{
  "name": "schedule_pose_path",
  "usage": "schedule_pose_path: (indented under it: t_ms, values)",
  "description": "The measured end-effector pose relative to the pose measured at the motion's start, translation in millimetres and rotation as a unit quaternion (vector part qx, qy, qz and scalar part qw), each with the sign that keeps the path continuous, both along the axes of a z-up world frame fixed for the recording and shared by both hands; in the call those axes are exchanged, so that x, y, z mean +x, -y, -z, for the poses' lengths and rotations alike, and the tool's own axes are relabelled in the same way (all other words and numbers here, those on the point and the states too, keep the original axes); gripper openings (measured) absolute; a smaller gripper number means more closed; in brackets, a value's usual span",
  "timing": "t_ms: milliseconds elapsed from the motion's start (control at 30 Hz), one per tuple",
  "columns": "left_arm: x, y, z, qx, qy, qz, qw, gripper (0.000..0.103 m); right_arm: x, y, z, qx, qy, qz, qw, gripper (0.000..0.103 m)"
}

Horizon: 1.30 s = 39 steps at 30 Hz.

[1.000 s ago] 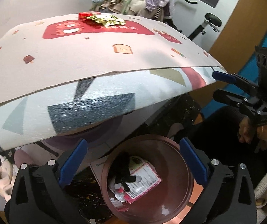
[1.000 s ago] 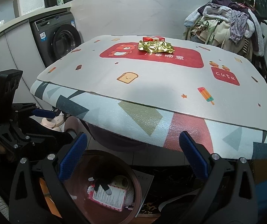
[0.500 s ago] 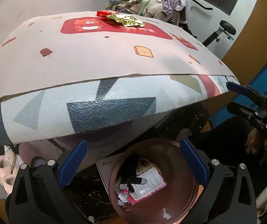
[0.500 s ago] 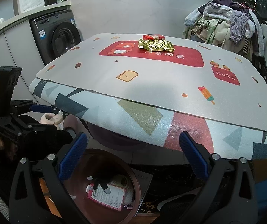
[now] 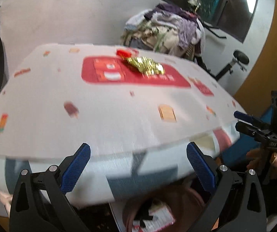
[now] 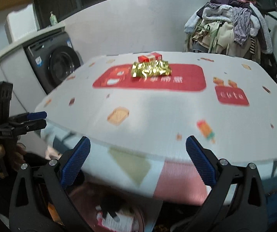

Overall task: Collect trash
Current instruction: 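Move both grippers back over the table toward the gold wrapper and red box, then grasp the crumpled gold foil wrapper with the right gripper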

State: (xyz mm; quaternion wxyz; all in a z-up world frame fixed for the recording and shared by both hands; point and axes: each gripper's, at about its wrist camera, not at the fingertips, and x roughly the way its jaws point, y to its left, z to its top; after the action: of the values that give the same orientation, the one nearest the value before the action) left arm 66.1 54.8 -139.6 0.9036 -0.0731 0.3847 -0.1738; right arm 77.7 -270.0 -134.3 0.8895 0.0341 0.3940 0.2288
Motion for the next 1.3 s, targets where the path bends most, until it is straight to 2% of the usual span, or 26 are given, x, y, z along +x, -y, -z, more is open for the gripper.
schedule_pose_path:
  t_ms: [133, 300, 533, 600, 767, 867, 933, 967, 1033, 1167, 1300]
  values:
    - [31.5, -9.8, -17.2, -0.003, 0.019, -0.009, 0.9998, 0.097, 55.7, -4.9, -6.7, 0.012, -0.021, -0.009, 1.000, 0.097]
    - [71.1, -19.5, -30.1, -0.001, 0.030, -0.002, 0.9996, 0.097, 133.0, -14.0, -4.8, -0.027, -0.023, 0.024, 0.999, 0.097]
    - [121.0, -20.7, -27.4, 0.022, 0.024, 0.000, 0.9995, 0.097, 249.0, -33.4, 25.3, -0.037, -0.044, 0.030, 0.998, 0.095]
    - [132.5, -20.3, -24.0, 0.024, 0.023, 0.001, 0.9994, 0.097, 271.2, -39.3, 33.6, -0.054, -0.042, 0.036, 0.997, 0.091]
    - [157.4, -17.0, -15.2, 0.028, 0.022, 0.001, 0.9994, 0.097, 319.3, -54.4, 60.2, -0.050, -0.078, 0.017, 0.996, 0.084]
    - [173.3, -14.2, -10.1, 0.029, 0.014, 0.002, 0.9995, 0.097, 331.5, -63.1, 72.8, -0.049, -0.098, -0.007, 0.994, 0.079]
    - [183.1, -12.1, -8.2, 0.028, 0.012, 0.004, 0.9995, 0.097, 334.1, -67.7, 79.6, -0.041, -0.114, -0.024, 0.992, 0.057]
    - [188.0, -10.9, -7.7, 0.028, 0.011, 0.005, 0.9995, 0.097, 331.5, -67.7, 79.2, -0.035, -0.111, -0.027, 0.993, 0.055]
    - [198.7, -7.7, -7.9, 0.027, 0.009, 0.010, 0.9996, 0.097, 325.3, -65.7, 74.6, -0.042, -0.103, -0.026, 0.993, 0.039]
    - [218.1, 0.7, -8.4, 0.025, 0.013, 0.015, 0.9995, 0.097, 308.2, -41.6, 58.4, -0.014, -0.077, -0.019, 0.997, 0.039]
    - [245.6, 13.8, 0.8, 0.016, -0.003, 0.012, 0.9998, 0.094, 286.3, 0.2, 43.2, 0.002, -0.046, 0.011, 0.999, 0.039]
